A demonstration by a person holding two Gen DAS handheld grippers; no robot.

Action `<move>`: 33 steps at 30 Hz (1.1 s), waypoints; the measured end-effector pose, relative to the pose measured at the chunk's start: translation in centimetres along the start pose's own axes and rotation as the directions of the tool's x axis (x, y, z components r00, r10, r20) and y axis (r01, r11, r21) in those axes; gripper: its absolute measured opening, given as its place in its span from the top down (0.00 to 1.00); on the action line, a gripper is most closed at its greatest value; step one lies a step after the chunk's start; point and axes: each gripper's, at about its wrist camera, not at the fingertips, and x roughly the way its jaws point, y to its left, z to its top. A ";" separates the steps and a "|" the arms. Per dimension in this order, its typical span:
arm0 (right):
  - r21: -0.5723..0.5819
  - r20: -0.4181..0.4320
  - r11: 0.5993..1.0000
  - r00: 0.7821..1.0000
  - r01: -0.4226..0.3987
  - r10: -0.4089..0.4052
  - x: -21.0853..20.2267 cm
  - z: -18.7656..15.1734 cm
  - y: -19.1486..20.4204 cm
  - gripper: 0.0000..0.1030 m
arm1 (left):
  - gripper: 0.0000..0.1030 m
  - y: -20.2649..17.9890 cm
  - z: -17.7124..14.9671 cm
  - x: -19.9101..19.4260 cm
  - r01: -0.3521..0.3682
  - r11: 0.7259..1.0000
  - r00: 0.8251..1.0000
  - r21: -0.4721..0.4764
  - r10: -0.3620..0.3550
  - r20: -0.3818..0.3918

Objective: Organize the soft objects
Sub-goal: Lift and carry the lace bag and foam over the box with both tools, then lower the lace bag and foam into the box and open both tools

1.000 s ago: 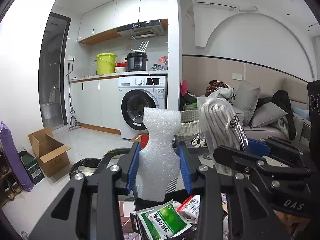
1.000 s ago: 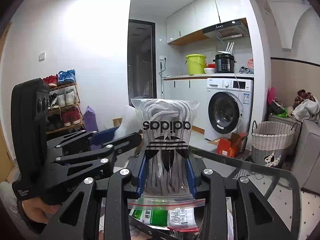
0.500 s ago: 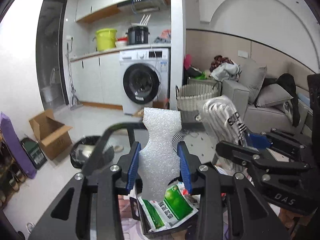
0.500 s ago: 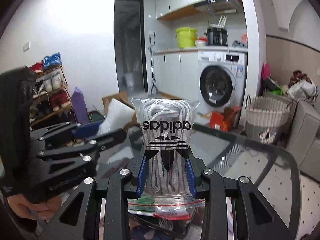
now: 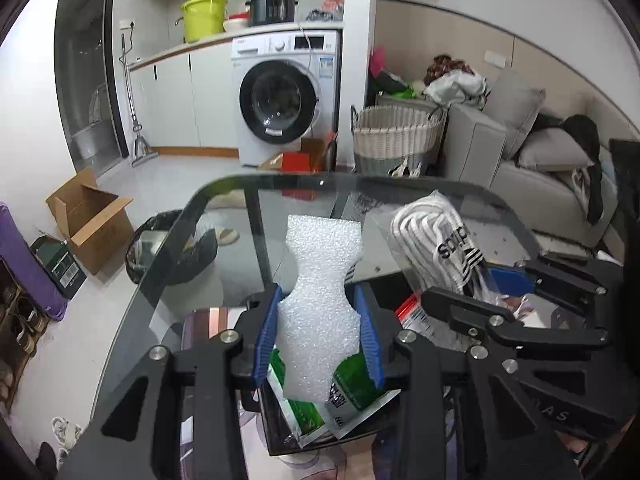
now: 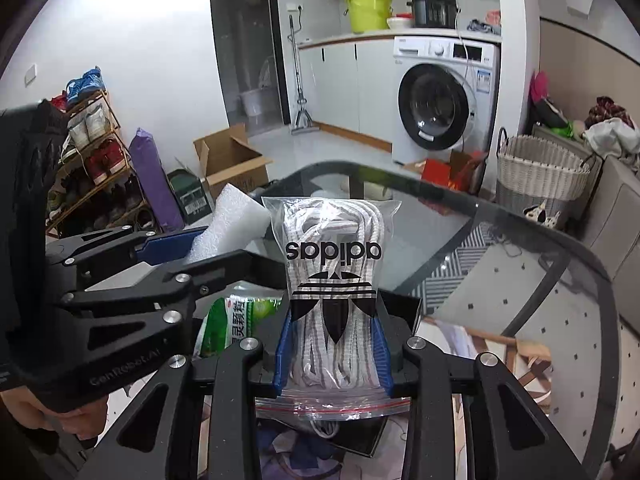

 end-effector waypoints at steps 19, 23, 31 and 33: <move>-0.080 -0.163 0.997 0.987 -0.020 0.006 5.3 -3.1 0.9 0.65 | 0.65 -0.7 -2.7 3.9 -0.008 1.000 0.982 -0.015 0.005 -0.191; -0.081 -0.168 0.997 0.986 -0.013 -0.001 5.4 -3.1 1.0 0.65 | 0.65 -0.5 -2.6 3.9 -0.010 1.000 0.982 -0.013 0.008 -0.190; -0.087 -0.166 0.996 0.986 -0.002 -0.013 5.2 -2.9 1.2 0.57 | 0.65 -0.6 -2.6 3.9 -0.012 1.000 0.981 -0.004 0.011 -0.196; -0.054 -0.178 0.998 0.984 -0.025 0.015 5.0 -2.8 0.9 0.54 | 0.62 -0.5 -2.5 3.6 -0.008 1.000 0.980 -0.008 0.006 -0.201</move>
